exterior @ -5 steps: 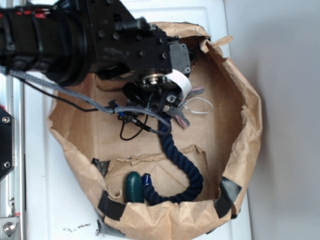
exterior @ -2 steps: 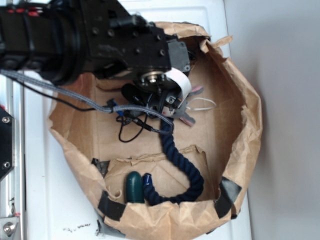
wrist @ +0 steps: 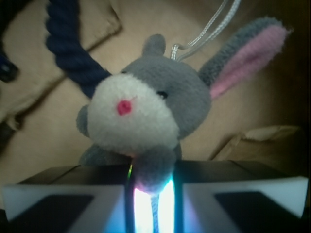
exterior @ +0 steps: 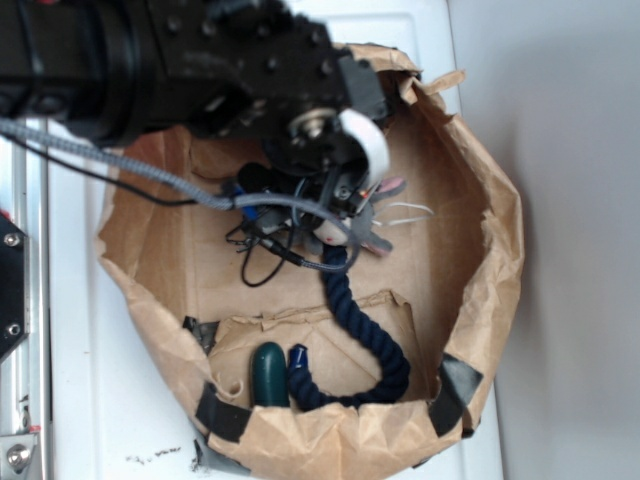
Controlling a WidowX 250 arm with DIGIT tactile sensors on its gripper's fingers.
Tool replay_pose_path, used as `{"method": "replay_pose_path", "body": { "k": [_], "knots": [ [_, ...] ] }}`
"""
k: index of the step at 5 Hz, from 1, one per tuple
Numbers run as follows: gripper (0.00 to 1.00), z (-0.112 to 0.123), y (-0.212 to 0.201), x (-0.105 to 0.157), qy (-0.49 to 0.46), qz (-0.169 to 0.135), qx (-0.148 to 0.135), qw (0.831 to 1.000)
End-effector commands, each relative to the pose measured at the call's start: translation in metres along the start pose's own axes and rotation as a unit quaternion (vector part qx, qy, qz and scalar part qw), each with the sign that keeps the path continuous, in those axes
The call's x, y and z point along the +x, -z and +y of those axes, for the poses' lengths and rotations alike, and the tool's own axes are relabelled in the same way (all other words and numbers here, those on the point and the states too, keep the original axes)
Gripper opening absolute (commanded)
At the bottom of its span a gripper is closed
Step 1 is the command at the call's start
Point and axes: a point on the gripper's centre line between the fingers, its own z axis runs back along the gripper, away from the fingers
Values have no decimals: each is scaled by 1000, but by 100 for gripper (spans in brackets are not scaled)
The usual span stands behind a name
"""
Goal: Grab the gray animal.
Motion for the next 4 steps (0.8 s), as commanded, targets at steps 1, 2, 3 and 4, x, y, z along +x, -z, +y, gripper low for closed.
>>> {"method": "replay_pose_path", "body": {
  "k": [1, 2, 3, 4],
  "knots": [
    [0, 9, -42, 5, -5, -32, 8, 999],
    [0, 9, -53, 6, -2, -31, -17, 999],
    [0, 6, -55, 4, -7, -46, -29, 998],
    [0, 3, -51, 4, 0, -43, -25, 999]
  ]
}}
